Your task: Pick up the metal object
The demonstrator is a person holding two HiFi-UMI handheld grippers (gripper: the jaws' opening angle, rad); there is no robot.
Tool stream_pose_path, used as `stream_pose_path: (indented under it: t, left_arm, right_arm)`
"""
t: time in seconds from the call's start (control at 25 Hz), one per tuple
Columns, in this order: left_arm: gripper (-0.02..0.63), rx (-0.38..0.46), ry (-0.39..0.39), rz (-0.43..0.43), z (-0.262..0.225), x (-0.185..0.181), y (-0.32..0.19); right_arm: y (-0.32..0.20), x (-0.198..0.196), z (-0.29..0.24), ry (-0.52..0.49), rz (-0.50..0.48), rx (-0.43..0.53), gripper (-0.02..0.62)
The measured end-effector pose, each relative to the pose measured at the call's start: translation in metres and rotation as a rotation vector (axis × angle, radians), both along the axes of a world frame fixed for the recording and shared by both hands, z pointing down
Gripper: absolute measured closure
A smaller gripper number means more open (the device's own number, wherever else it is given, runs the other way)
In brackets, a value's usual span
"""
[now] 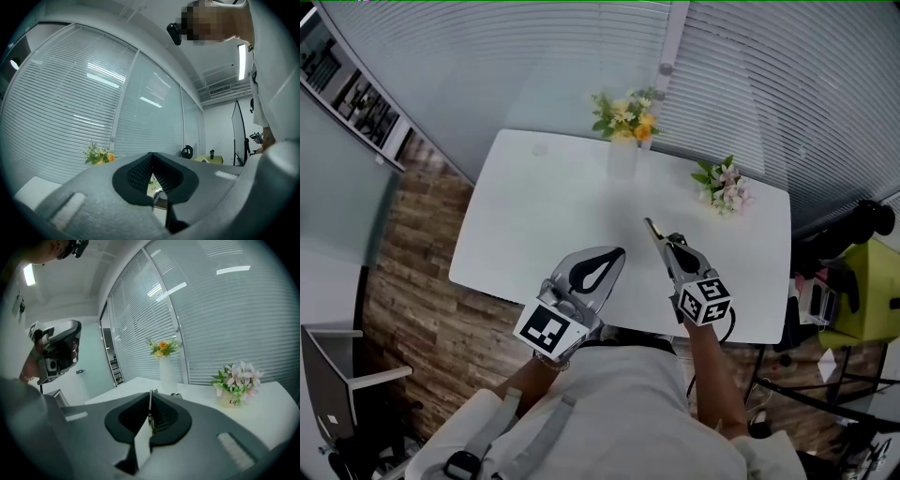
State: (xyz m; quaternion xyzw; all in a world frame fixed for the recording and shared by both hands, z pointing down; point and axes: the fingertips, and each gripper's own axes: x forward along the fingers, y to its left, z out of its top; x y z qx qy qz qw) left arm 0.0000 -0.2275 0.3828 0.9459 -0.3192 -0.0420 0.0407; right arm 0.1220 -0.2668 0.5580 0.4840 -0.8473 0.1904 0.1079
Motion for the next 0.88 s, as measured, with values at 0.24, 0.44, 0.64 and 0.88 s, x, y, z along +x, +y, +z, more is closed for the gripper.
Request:
stream_pose_path:
  t: [0.24, 0.44, 0.64, 0.88]
  left_arm:
    - [0.601, 0.007, 0.004, 0.006, -0.005, 0.005, 0.001]
    - [0.601, 0.003, 0.001, 0.004, -0.006, 0.011, 0.0]
    - [0.601, 0.019, 0.011, 0.008, -0.014, 0.019, -0.002]
    - [0.601, 0.013, 0.005, 0.015, -0.012, 0.032, -0.002]
  right_arm:
    - [0.008, 0.004, -0.047, 0.016, 0.001, 0.078, 0.584]
    - [0.018, 0.007, -0.084, 0.041, -0.003, 0.154, 0.584]
    - [0.028, 0.015, -0.124, 0.068, 0.005, 0.235, 0.584]
    - [0.038, 0.022, -0.157, 0.11, 0.002, 0.304, 0.584]
